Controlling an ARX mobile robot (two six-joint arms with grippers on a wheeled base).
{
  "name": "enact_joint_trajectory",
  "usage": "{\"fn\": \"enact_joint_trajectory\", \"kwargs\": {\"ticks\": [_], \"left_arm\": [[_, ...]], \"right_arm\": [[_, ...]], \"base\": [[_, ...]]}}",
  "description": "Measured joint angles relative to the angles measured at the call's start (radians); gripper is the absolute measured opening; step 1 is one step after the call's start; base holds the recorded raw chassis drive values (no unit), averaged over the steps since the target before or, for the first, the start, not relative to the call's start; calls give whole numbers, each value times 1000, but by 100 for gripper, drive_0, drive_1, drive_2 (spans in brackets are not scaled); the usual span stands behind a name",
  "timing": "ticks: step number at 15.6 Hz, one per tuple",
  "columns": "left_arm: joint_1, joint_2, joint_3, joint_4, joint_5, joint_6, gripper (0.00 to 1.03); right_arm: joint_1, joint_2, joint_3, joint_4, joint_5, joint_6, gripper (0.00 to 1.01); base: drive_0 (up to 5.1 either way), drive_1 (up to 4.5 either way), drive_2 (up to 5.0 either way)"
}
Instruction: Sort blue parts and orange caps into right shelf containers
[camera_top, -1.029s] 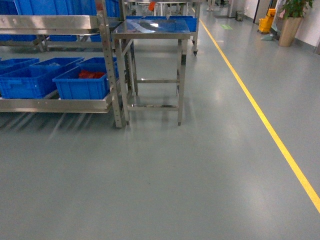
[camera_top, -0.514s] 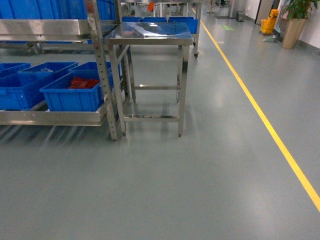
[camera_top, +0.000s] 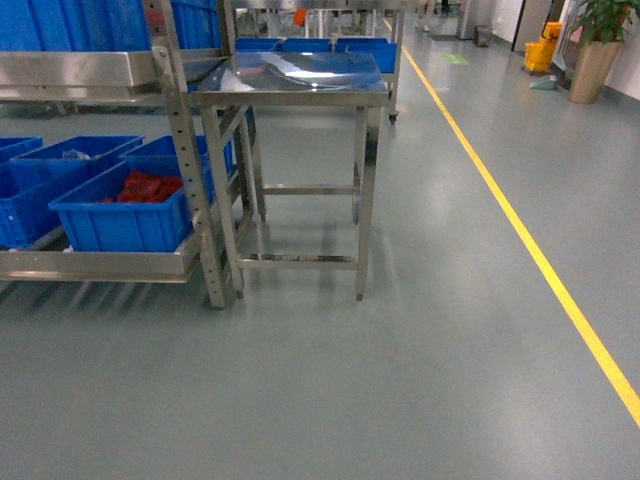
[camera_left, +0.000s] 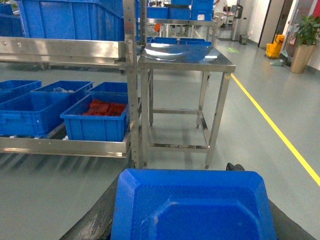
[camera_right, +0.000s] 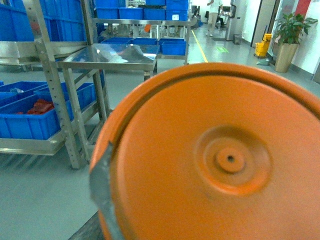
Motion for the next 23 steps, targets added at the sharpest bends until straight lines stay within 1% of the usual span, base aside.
{"fn": "enact_joint_trajectory", "kwargs": {"ticks": [23], "left_arm": [[0,0,0,1,1,0,42]], "right_arm": [[0,0,0,-2,0,0,46]], "base": [[0,431,-430]]}}
